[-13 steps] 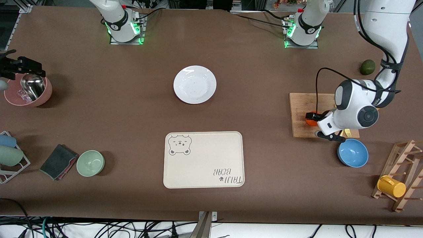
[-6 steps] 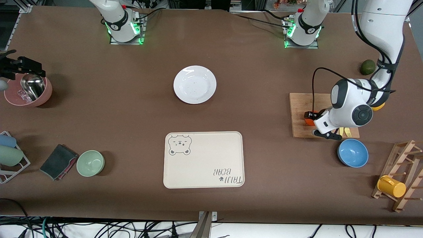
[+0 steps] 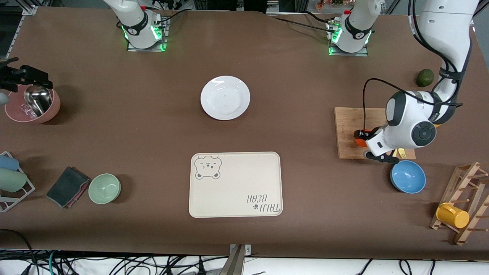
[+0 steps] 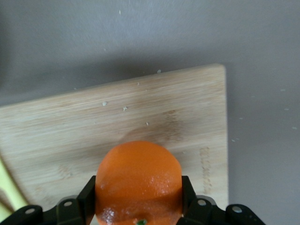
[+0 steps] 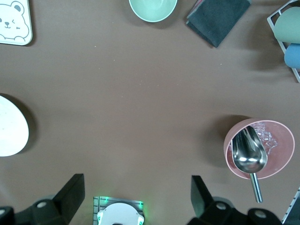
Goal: Place orange and plate with both arms
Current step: 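Close the left gripper on the orange and lift it, then carry the orange with the left gripper and lower it onto the plate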
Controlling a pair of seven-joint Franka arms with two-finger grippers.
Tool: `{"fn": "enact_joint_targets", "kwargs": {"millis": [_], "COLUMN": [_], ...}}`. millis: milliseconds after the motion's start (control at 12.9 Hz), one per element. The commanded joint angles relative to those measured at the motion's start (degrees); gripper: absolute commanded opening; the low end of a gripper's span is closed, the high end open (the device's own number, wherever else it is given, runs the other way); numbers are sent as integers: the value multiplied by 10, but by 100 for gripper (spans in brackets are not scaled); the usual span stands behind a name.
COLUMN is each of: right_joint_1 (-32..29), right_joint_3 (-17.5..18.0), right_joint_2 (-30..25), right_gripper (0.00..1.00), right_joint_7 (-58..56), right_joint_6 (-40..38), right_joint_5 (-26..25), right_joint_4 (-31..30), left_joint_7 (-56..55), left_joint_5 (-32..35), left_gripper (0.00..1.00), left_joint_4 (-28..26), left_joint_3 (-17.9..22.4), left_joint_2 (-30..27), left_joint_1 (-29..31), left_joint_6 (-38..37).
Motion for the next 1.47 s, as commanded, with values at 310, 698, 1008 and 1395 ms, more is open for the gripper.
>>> {"fn": "enact_joint_targets", "kwargs": {"millis": [310, 698, 1008, 1395], "right_joint_1": [-1, -2, -2, -2], "right_joint_3": [2, 2, 2, 2], "right_joint_2": [-1, -1, -1, -1], "right_gripper": [100, 100, 100, 100], "right_joint_7": [8, 8, 8, 8], "right_joint_6": [-8, -8, -8, -8], "right_joint_5": [-4, -4, -4, -4], "right_joint_4": [5, 4, 5, 4], "left_joint_7": [-223, -477, -595, -741], "left_joint_5": [13, 7, -45, -64], "left_gripper": [1, 0, 0, 0], "left_joint_4": [111, 161, 195, 238], "left_joint_3": [-114, -168, -168, -168], "left_joint_2": [-14, 1, 28, 112], "left_joint_1": [-12, -114, -216, -334], "left_joint_6": [-124, -124, -117, 3]}}
